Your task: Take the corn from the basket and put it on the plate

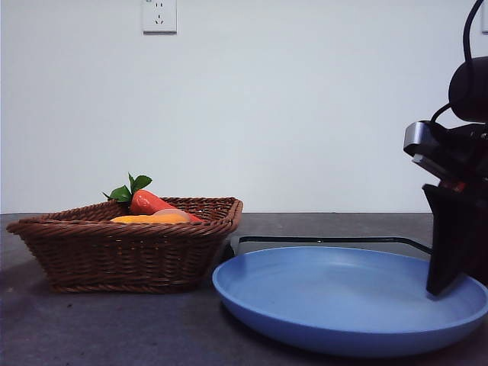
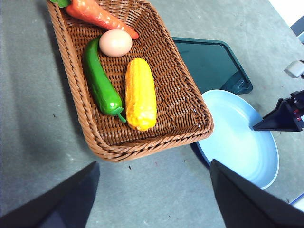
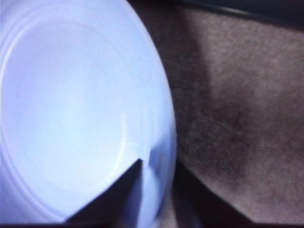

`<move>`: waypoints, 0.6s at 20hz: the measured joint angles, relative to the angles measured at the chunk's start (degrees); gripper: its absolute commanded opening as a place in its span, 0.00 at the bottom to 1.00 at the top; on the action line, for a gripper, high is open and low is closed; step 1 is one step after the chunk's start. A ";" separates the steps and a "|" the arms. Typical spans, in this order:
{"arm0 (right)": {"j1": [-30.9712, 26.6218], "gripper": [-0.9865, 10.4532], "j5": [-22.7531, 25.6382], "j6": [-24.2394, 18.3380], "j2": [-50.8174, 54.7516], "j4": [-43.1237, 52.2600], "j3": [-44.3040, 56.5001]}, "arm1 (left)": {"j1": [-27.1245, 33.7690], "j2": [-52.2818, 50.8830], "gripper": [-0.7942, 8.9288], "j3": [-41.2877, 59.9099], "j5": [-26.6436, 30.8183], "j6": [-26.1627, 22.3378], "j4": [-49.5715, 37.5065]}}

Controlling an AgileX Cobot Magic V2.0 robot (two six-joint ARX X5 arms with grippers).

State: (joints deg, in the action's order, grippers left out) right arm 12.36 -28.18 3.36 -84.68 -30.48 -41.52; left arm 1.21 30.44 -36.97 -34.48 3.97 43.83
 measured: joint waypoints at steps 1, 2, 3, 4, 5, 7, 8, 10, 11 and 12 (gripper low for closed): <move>0.00 0.09 0.13 0.02 -0.09 0.00 0.00 | 0.00 0.02 0.47 0.00 0.00 0.00 0.00; -0.02 0.09 -0.13 0.33 -0.11 0.04 0.00 | 0.00 0.02 0.47 0.00 0.00 0.00 0.00; -0.04 0.09 -0.20 0.63 -0.11 0.26 -0.09 | 0.00 0.13 0.47 0.00 0.00 0.00 -0.04; -0.02 0.09 -0.13 1.05 -0.11 0.35 -0.26 | 0.00 0.33 0.47 0.00 0.00 0.02 -0.20; 0.00 0.09 -0.11 1.20 -0.11 0.35 -0.33 | 0.00 0.55 0.47 0.00 0.00 0.02 -0.39; -0.04 0.09 -0.07 1.49 -0.09 -0.02 -0.37 | -0.22 1.46 0.47 -0.02 0.02 0.07 -0.76; -0.11 0.09 0.00 1.60 0.00 -0.44 -0.39 | -0.35 1.92 0.47 -0.09 0.02 0.09 -0.87; -0.59 0.09 0.22 1.64 0.81 -1.70 -0.39 | -0.72 3.30 0.47 -0.42 0.07 0.17 -0.87; -0.87 0.09 0.52 1.64 1.70 -2.64 -0.39 | -0.94 4.15 0.47 -0.79 0.15 0.20 -0.87; -1.16 0.09 0.92 1.62 2.95 -3.65 -0.39 | -1.22 5.09 0.47 -1.40 0.31 0.20 -0.87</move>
State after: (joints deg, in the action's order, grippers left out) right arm 11.20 -27.27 4.97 -81.73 -34.13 -41.91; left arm -0.01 35.53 -38.37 -34.17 4.16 42.96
